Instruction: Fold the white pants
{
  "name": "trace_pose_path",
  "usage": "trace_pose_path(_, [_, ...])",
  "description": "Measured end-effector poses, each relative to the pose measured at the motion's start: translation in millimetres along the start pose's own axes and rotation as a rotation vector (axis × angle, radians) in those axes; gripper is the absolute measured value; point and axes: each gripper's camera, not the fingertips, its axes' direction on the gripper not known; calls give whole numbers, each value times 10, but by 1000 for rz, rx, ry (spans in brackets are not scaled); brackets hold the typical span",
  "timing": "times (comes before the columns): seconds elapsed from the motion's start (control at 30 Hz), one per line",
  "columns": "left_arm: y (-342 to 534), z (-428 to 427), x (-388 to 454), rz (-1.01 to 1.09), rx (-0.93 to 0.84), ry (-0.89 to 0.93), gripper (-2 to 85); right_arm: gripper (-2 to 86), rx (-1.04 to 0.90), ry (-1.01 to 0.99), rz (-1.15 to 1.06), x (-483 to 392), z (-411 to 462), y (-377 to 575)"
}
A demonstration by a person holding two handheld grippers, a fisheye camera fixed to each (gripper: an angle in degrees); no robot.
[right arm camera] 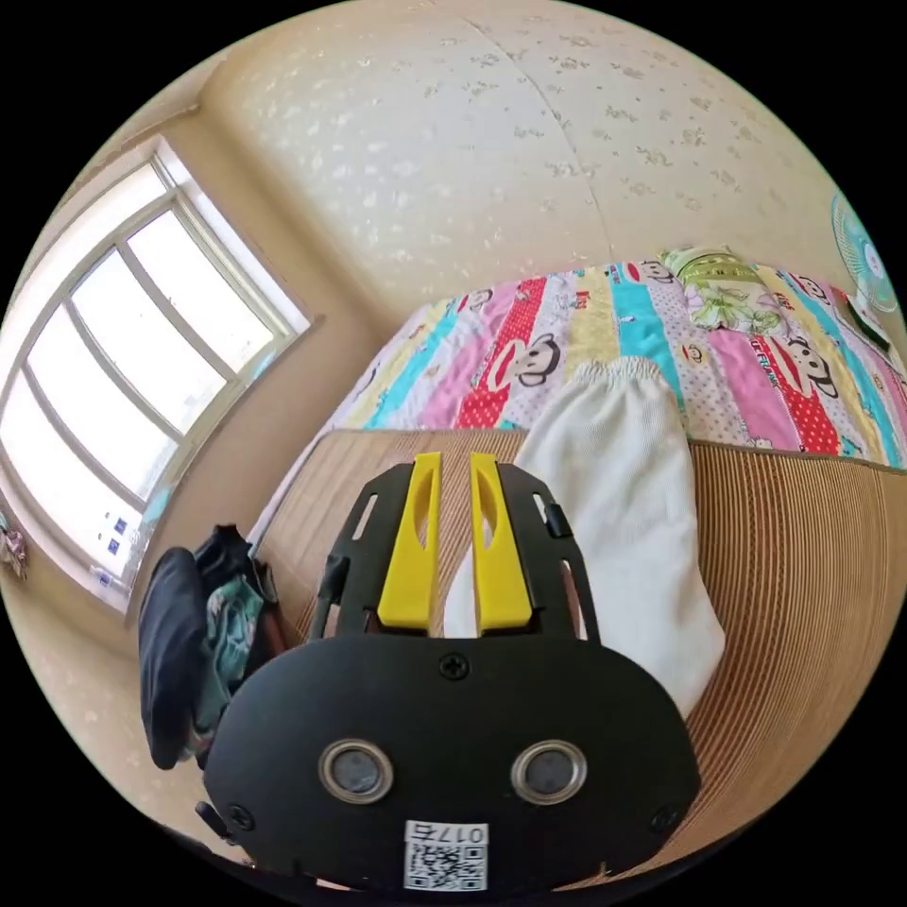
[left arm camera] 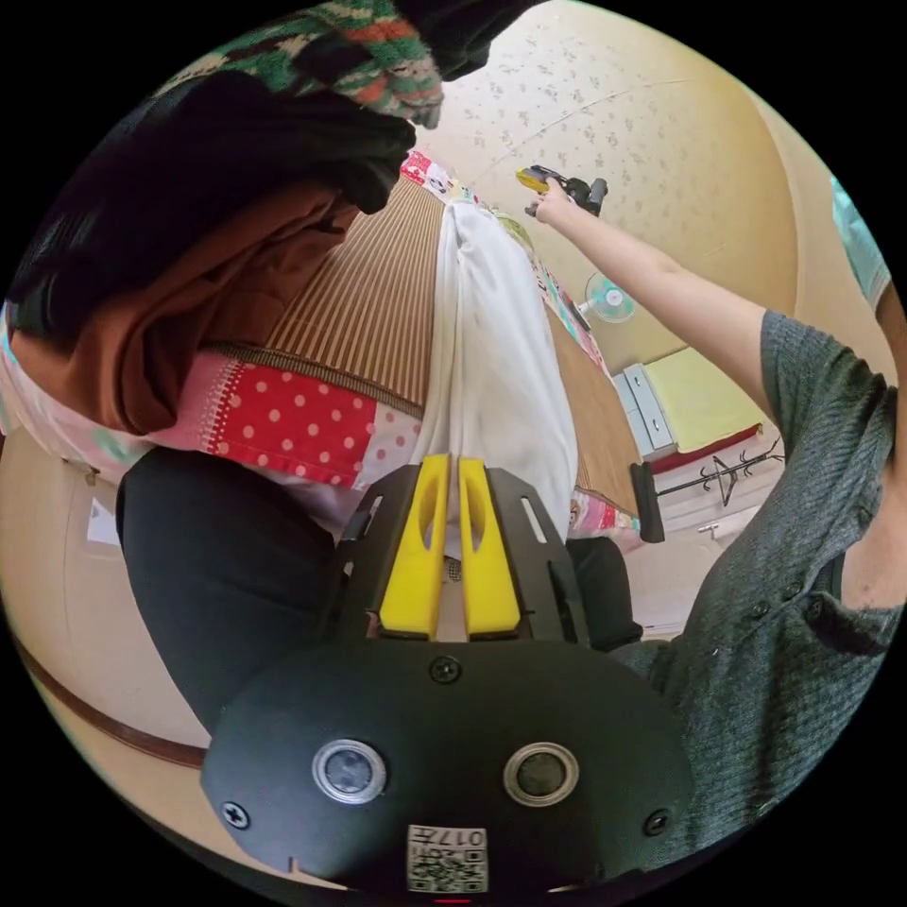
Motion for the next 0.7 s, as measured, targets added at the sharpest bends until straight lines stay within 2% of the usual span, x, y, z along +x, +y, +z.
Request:
trace_pose_path(0.13, [66,36,4,23,-80,-76,-9,97,-176,81,-175,95,-420,1215])
trace_pose_path(0.23, [96,-21,-94,8,-87,-12,-9,92,-238,61,-185,407,-1096,2505])
trace_pose_path(0.37, [41,-218,-22,74,-43,-19,-6,85,-262,4,-32,998,-1907,4165])
trace_pose_path(0.47, [-47,-395,145,146,41,-17,5,92,-232,-123,152,1295,-2308,5068])
trace_pose_path(0.5, [-112,-406,202,162,54,1,33,94,-214,-185,201,1334,-2423,5356])
trace_pose_path(0.57, [-240,-297,282,193,11,6,79,96,-194,-264,240,1325,-2540,5713])
trace_pose_path(0.7, [-327,226,428,232,-146,-164,123,95,-227,-327,272,1225,-2574,6172])
